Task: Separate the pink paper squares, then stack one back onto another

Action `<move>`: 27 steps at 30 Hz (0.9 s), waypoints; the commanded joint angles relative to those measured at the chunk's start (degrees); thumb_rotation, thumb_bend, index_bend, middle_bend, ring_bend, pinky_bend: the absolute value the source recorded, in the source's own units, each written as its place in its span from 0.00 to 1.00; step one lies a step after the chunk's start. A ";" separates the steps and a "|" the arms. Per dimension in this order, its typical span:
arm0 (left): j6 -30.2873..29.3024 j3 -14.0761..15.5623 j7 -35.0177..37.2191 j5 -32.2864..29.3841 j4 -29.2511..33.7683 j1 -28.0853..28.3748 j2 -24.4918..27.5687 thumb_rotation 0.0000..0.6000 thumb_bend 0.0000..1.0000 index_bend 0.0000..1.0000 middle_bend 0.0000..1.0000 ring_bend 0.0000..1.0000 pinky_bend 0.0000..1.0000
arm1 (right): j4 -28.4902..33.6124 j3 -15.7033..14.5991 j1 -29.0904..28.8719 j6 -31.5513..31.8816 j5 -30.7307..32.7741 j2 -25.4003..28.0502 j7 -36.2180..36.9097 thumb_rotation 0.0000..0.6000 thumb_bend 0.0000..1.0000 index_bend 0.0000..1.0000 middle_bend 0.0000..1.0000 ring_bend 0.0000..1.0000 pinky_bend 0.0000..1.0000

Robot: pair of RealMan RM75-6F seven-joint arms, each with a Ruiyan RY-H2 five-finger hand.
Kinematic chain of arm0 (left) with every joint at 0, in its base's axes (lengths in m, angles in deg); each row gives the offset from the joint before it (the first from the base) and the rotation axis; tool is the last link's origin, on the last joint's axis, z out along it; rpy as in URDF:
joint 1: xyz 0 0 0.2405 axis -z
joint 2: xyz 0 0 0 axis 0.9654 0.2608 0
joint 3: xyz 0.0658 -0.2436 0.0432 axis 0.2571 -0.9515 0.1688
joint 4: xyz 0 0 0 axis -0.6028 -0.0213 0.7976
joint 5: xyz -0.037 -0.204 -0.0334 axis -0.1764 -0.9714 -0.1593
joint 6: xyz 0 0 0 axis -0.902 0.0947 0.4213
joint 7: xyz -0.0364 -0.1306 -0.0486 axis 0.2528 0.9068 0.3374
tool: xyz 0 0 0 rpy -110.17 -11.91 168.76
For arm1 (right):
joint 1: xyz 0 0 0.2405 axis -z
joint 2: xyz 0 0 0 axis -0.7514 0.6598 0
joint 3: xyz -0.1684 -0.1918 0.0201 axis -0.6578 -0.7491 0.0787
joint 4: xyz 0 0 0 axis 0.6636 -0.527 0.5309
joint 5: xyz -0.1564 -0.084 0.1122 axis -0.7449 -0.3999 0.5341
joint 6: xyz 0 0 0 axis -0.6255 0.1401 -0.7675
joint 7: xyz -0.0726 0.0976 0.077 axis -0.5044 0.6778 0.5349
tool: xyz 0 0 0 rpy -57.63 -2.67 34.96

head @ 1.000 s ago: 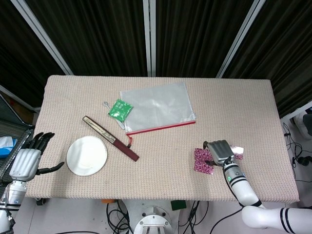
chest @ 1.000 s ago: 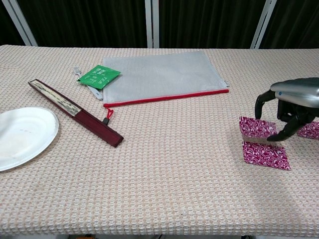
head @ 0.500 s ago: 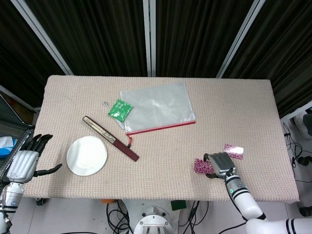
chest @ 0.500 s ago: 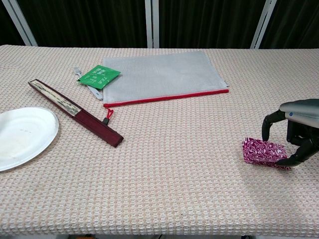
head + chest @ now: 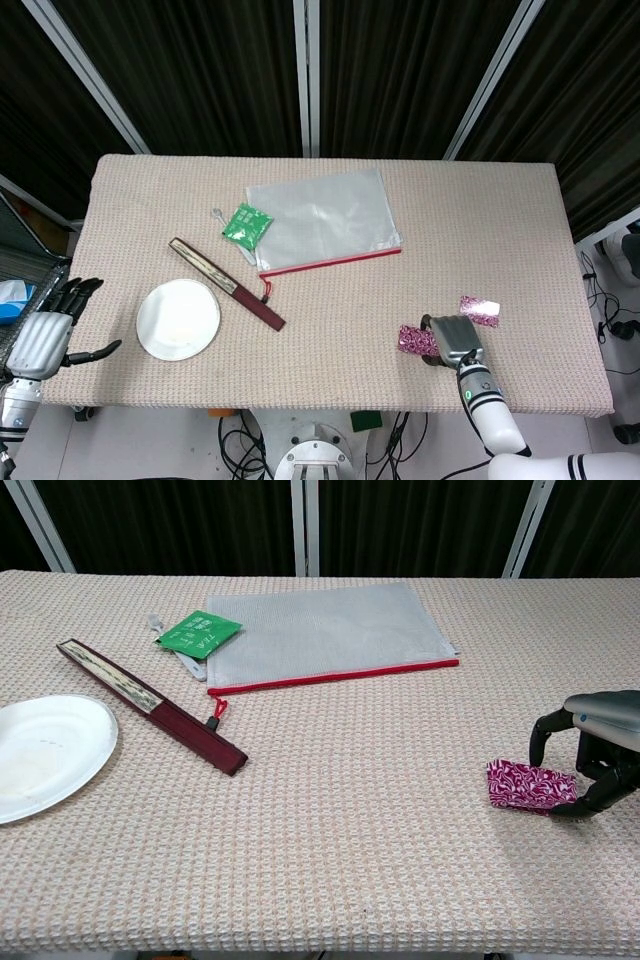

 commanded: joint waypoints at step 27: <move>-0.45 0.13 0.82 0.02 -1.12 -0.56 -0.11 0.28 0.07 0.09 0.12 0.06 0.23 | 0.74 0.53 -0.06 -1.27 1.00 0.57 -0.38 0.98 0.43 0.33 1.00 0.99 0.90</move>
